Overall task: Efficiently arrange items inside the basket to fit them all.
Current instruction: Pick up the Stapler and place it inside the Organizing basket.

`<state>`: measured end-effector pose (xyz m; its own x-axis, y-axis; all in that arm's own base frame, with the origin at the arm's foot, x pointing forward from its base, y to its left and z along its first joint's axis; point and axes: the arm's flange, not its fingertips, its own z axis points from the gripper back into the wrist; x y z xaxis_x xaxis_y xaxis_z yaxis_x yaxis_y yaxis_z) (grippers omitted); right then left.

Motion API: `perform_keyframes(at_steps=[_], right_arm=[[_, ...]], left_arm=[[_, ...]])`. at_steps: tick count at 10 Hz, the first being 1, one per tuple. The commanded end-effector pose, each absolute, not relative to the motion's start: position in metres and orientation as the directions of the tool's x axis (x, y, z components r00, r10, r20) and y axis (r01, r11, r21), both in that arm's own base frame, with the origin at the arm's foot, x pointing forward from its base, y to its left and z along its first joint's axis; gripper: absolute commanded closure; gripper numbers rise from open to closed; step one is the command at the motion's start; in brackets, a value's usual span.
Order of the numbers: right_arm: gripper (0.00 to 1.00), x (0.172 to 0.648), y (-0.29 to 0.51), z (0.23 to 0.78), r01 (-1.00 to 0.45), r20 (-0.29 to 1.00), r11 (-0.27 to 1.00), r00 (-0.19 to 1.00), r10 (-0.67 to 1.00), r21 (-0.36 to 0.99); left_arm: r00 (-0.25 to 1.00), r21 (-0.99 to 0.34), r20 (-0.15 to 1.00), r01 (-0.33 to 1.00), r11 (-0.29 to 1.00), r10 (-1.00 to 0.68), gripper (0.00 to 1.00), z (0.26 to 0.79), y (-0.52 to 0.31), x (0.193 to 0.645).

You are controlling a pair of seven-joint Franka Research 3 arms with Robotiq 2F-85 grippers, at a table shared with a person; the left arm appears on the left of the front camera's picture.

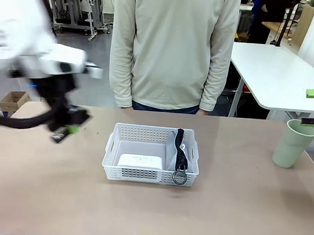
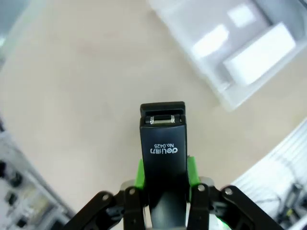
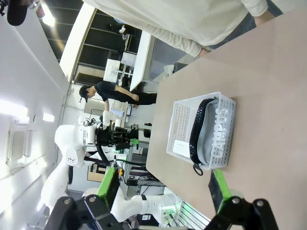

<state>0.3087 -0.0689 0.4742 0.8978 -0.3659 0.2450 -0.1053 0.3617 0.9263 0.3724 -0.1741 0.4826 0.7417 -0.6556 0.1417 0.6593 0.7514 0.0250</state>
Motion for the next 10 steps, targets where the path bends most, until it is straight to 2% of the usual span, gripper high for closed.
perform_keyframes(at_steps=[1, 3, 5, 6, 8, 10], right_arm=[[0.0, 0.31, -0.067, 0.475, -0.119, 0.253, 0.345, 0.891, -0.377, 0.931], [0.0, 0.31, -0.067, 0.475, -0.119, 0.253, 0.345, 0.891, -0.377, 0.931], [0.0, 0.31, -0.067, 0.475, -0.119, 0.253, 0.345, 0.891, -0.377, 0.931], [0.0, 0.31, -0.067, 0.475, -0.119, 0.253, 0.345, 0.891, -0.377, 0.931], [0.0, 0.31, -0.067, 0.475, -0.119, 0.253, 0.345, 0.891, -0.377, 0.931], [0.0, 0.31, -0.067, 0.475, -0.119, 0.253, 0.345, 0.891, -0.377, 0.931]], left_arm=[[0.663, 0.105, 0.043, 0.741, 0.663, -0.747, 0.63, 0.474, -0.238, 0.442], [0.546, 0.188, 0.054, 0.817, 0.545, -0.836, 0.63, 0.46, -0.31, 0.461], [0.364, 0.149, 0.088, 0.915, 0.374, -0.927, 0.63, 0.447, -0.345, 0.48], [0.364, 0.126, 0.097, 0.919, 0.374, -0.927, 0.63, 0.44, -0.353, 0.487], [0.375, 0.06, 0.036, 0.925, 0.376, -0.926, 0.63, 0.421, -0.364, 0.486], [0.433, 0.019, 0.034, 0.901, 0.434, -0.901, 0.63, 0.408, -0.361, 0.48]])
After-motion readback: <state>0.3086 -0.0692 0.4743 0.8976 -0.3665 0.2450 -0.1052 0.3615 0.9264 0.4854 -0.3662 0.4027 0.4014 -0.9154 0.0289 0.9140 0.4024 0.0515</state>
